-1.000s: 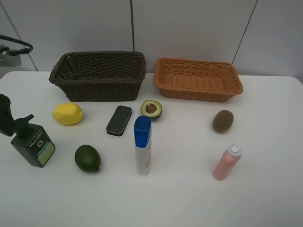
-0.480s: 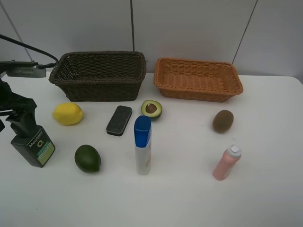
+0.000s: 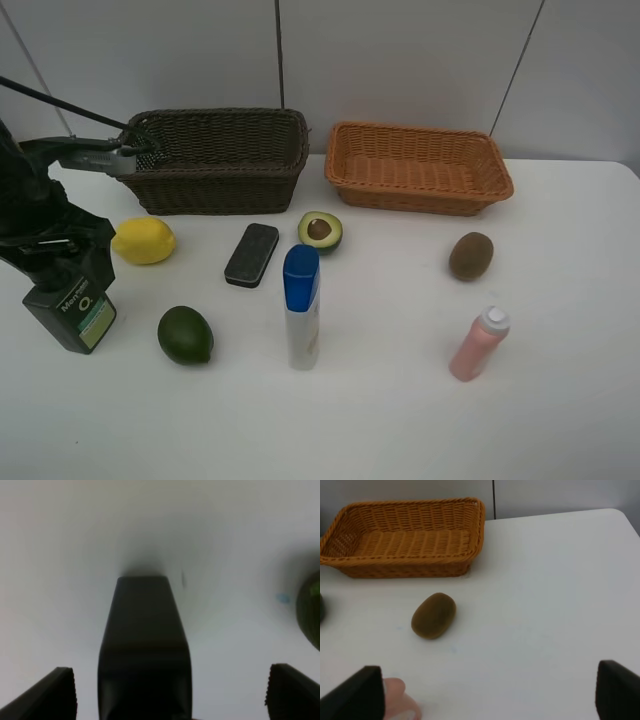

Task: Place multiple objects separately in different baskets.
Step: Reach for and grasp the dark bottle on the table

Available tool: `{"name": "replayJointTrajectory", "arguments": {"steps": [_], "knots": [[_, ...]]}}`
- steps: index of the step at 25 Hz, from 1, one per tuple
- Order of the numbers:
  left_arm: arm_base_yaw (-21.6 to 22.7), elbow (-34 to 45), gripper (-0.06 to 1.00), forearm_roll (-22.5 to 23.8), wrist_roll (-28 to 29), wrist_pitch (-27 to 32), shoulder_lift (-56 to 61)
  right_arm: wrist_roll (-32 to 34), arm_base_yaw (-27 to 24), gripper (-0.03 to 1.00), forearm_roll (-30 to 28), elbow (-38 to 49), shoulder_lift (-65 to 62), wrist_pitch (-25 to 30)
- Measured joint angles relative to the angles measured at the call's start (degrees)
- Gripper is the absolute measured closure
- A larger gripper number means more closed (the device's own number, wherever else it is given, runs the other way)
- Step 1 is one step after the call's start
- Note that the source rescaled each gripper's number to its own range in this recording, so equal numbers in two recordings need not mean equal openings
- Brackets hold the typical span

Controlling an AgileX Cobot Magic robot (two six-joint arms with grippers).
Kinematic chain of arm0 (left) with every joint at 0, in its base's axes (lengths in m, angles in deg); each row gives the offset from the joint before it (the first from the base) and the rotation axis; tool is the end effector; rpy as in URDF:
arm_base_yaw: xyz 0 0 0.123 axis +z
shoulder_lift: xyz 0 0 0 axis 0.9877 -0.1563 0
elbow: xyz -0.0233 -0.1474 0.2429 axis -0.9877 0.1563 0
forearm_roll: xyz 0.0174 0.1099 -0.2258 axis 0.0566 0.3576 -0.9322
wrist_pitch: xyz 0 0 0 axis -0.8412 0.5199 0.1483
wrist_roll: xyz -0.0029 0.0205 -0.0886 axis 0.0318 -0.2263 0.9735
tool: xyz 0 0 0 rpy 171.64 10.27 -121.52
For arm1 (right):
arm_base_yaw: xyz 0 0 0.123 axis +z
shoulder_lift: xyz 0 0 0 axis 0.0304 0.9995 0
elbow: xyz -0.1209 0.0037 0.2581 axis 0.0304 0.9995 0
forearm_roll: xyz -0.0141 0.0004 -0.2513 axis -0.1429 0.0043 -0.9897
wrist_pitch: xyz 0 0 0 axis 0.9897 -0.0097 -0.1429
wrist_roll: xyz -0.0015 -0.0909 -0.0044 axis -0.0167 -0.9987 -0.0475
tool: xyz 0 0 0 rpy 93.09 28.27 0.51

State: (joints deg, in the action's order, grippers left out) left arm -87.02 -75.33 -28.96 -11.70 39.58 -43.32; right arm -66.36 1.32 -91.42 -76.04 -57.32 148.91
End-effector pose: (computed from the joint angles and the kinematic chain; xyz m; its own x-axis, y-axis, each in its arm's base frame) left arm 0.2768 -0.0350 0.1791 -0.9714 0.2222 -0.0832 0.2270 0.9725 -0.0530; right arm -0.0087 -0.0035 0.2824 -0.4415 0.0438 -0.8962 0.0609 0.9980 0.0188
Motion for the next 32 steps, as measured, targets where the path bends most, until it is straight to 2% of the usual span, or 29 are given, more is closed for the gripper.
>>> {"name": "replayJointTrajectory", "arguments": {"steps": [10,24,26,28,29,30,31,32], "knots": [[-0.19,0.00,-0.05,0.36,1.82,-1.84,-0.07,0.00,0.00,-0.03,0.00,0.00,0.00,0.00],[-0.19,-0.04,-0.05,0.36,4.65,-1.40,-6.56,0.00,0.00,-0.03,0.00,0.00,0.00,0.00],[-0.19,-0.17,-0.02,0.36,4.84,-0.80,-6.70,0.00,0.00,-0.03,0.00,0.00,0.00,0.00],[-0.19,-0.24,0.15,0.40,4.95,-0.12,-6.70,0.00,0.00,-0.03,0.00,0.00,0.00,0.00],[-0.19,-0.24,0.29,0.40,5.04,0.16,-6.74,0.00,0.00,-0.03,0.00,0.00,0.00,0.00],[-0.19,-0.24,0.52,0.68,5.04,0.56,-6.74,0.00,0.00,-0.03,0.00,0.00,0.00,0.00],[-0.19,-0.24,0.79,0.74,5.04,1.12,-6.89,0.00,0.00,-0.03,0.00,0.00,0.00,0.00],[-0.19,-0.24,0.94,0.82,5.09,1.53,-6.94,0.00,0.00,-0.03,0.00,0.00,0.00,0.00]]}}
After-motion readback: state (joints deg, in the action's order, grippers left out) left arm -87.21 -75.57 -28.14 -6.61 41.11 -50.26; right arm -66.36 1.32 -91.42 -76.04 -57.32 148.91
